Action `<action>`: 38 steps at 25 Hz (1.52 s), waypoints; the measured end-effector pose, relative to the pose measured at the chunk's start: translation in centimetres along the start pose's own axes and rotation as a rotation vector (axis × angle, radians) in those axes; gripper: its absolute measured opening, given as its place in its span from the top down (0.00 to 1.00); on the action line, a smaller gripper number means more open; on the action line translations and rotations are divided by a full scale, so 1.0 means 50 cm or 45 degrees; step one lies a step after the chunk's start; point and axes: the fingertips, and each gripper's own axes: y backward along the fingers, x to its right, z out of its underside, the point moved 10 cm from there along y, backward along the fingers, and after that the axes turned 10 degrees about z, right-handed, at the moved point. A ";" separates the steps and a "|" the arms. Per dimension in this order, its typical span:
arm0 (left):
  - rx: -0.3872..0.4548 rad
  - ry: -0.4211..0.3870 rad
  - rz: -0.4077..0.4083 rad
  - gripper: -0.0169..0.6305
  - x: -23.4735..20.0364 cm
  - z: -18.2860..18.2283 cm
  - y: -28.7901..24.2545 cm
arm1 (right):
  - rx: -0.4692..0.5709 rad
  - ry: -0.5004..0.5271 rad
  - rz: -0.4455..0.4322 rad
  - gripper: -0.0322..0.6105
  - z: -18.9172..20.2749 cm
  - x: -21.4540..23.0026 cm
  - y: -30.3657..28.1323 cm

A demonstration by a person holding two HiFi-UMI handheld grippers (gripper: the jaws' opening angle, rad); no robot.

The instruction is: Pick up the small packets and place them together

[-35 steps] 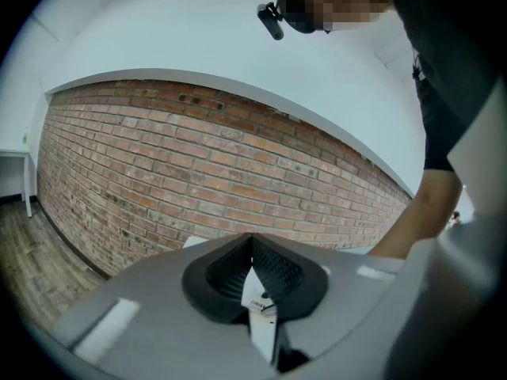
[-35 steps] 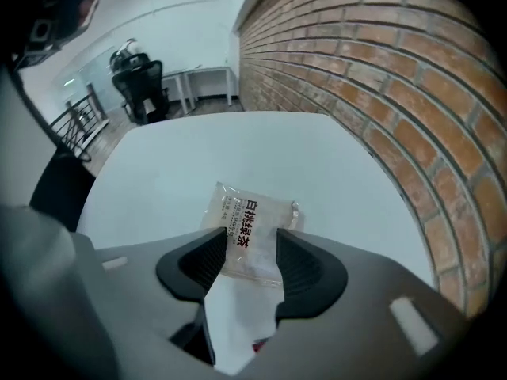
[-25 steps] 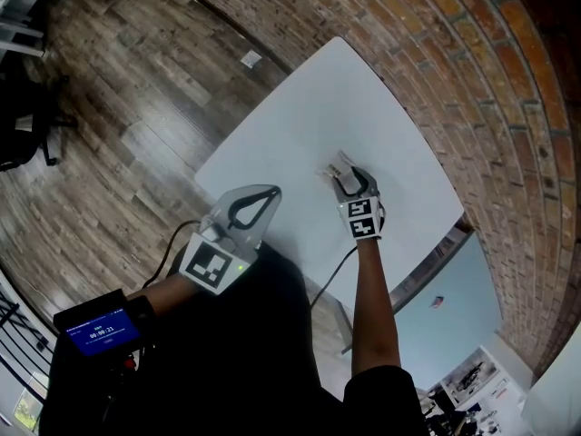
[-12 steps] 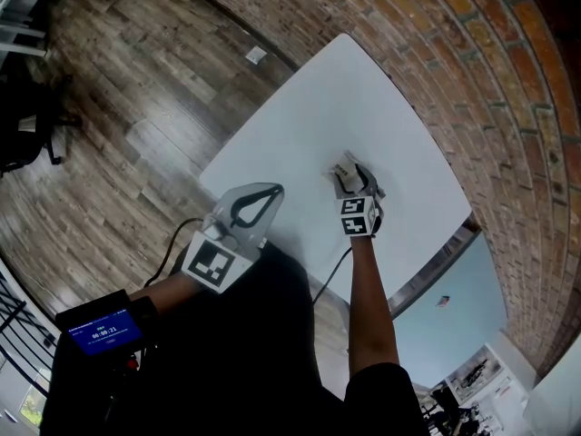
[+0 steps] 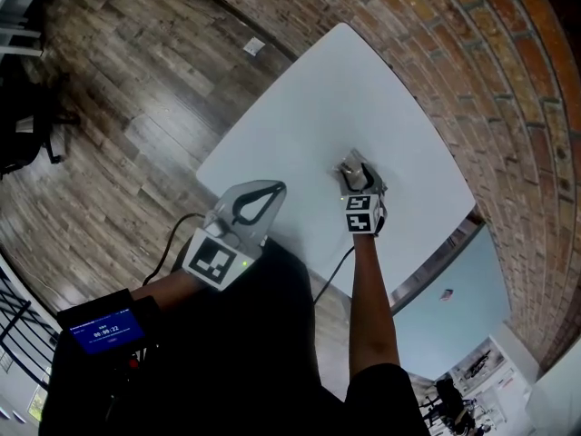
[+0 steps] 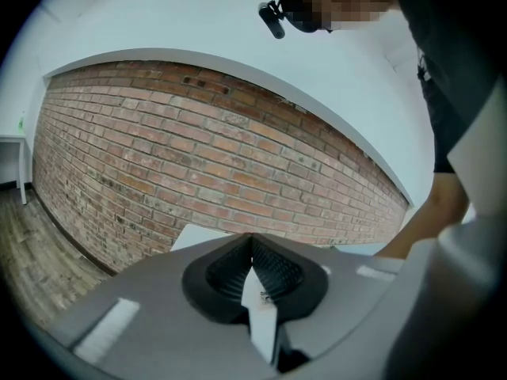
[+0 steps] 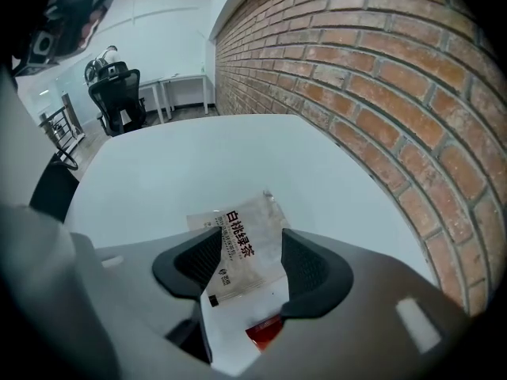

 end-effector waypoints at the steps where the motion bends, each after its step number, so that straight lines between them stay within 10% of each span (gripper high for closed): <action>1: -0.002 -0.002 0.005 0.97 0.002 0.000 -0.002 | 0.001 0.000 0.006 0.57 -0.002 -0.002 0.002; 14: 0.037 -0.039 0.046 0.97 0.002 -0.033 -0.027 | 0.269 -0.185 0.158 0.57 -0.054 0.004 0.192; 22: 0.096 -0.058 0.130 0.97 0.028 -0.079 -0.059 | 0.664 -0.717 0.344 0.95 -0.066 0.003 0.436; 38: 0.202 -0.226 0.281 0.97 0.164 -0.141 -0.151 | 1.041 -0.725 0.591 0.95 -0.095 0.055 0.664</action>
